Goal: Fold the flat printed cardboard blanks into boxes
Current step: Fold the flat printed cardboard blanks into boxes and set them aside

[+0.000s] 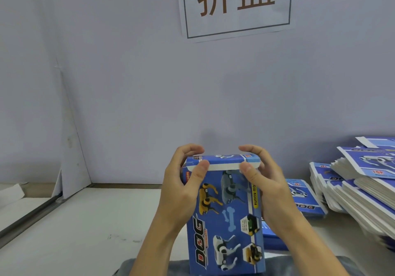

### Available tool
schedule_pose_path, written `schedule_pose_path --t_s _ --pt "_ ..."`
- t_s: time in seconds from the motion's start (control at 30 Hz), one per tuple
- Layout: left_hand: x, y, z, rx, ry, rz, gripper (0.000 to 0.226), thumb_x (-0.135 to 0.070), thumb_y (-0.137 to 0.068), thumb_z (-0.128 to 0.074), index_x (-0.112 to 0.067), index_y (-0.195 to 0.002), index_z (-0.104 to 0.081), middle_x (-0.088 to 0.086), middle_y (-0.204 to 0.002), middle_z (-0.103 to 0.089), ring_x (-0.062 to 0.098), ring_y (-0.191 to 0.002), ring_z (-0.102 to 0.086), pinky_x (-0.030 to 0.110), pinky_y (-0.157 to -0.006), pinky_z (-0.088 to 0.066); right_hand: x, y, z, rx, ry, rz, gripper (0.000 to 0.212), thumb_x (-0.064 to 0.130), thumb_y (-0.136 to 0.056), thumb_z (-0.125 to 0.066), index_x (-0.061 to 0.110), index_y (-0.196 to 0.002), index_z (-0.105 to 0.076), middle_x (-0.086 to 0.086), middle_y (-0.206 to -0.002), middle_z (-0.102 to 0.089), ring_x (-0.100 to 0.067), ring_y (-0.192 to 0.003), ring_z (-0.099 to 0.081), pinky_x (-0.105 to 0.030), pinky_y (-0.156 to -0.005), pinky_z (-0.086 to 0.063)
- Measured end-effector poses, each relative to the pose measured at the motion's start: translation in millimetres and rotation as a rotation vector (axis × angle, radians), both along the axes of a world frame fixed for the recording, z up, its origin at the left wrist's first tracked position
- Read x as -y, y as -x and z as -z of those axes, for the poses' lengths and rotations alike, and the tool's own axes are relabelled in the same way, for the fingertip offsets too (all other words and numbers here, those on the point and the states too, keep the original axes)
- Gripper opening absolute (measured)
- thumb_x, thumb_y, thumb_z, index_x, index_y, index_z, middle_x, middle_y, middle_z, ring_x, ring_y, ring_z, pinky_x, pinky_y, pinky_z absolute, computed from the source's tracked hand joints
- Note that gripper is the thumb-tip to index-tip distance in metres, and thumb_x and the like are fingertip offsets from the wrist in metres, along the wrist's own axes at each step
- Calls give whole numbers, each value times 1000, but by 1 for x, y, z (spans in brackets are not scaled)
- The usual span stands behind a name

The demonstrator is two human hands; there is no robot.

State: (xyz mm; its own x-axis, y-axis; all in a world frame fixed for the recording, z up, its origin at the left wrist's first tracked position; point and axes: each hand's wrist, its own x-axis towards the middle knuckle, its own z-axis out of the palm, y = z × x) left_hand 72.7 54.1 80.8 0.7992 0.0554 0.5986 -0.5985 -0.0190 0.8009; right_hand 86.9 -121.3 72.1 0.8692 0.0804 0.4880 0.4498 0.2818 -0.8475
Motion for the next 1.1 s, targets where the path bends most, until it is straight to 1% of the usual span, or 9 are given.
schedule_pose_path --t_s 0.13,0.27,0.4,0.57,0.63,0.7,0.8,0.93,1.1 --pt "6 3 -3 -10 45 9 43 -48 -84 -67 -33 -123 -53 -7 -125 -65 24 -96 -75 29 -65 -61 2 0 1 26 -3 71 49 55 -69 -71 37 -113 -63 -5 -99 -71 -30 -99 -72 -50 -81 -59" --pt "-9 4 -4 -297 -228 248 85 -45 -70 -83 -48 -137 -31 -5 -133 -64 23 -110 -70 47 -96 -56 10 -9 -4 -90 -308 262 72 57 -75 -70 21 -135 -53 3 -101 -75 -17 -95 -72 -43 -83 -55" --pt "-31 8 -4 -497 -489 440 80 -30 -69 -88 -57 -131 -44 -3 -121 -71 21 -110 -70 46 -93 -58 44 -11 1 -283 -698 178 52 58 -98 -44 27 -140 -52 -15 -127 -62 -33 -111 -66 -51 -85 -54" --pt "-60 1 -20 -144 246 -7 69 -19 -58 -91 -33 -118 -62 8 -122 -70 19 -92 -74 40 -72 -63 57 -9 8 -341 -659 212 37 42 -101 -40 31 -132 -57 -11 -120 -71 -33 -109 -69 -47 -83 -50" --pt "-80 1 -24 -83 547 -162 92 -34 -65 -80 -29 -147 -39 6 -147 -52 16 -114 -64 45 -94 -56 49 -10 7 -339 -483 243 31 35 -103 -42 32 -131 -55 -9 -121 -68 -31 -110 -67 -46 -85 -49" --pt "-90 2 -21 -218 481 -254 120 -47 -63 -75 -27 -160 -8 2 -163 -27 19 -141 -39 50 -115 -36 41 -12 9 -342 -138 324 31 26 -102 -51 33 -132 -54 -5 -125 -64 -28 -112 -62 -43 -86 -48" --pt "-73 1 -12 -390 300 -240 81 -33 -79 -75 -16 -150 -39 5 -151 -47 21 -135 -47 46 -110 -41 32 -10 16 -248 550 301 45 33 -92 -69 42 -133 -54 14 -134 -55 -13 -120 -54 -32 -90 -46" --pt "-41 -7 4 -500 -351 -149 40 -34 -94 -68 -27 -132 -58 -6 -134 -60 11 -120 -58 35 -102 -47 21 -4 27 -307 1291 139 79 51 -76 -80 50 -144 -39 26 -148 -33 -12 -140 -35 -42 -117 -31" --pt "-17 -11 24 -616 -968 12 56 -54 -92 -63 -40 -143 -46 -15 -148 -45 5 -130 -47 26 -106 -39 18 -11 33 -288 1414 296 57 40 -83 -77 46 -136 -55 11 -141 -52 -17 -125 -49 -33 -103 -43"
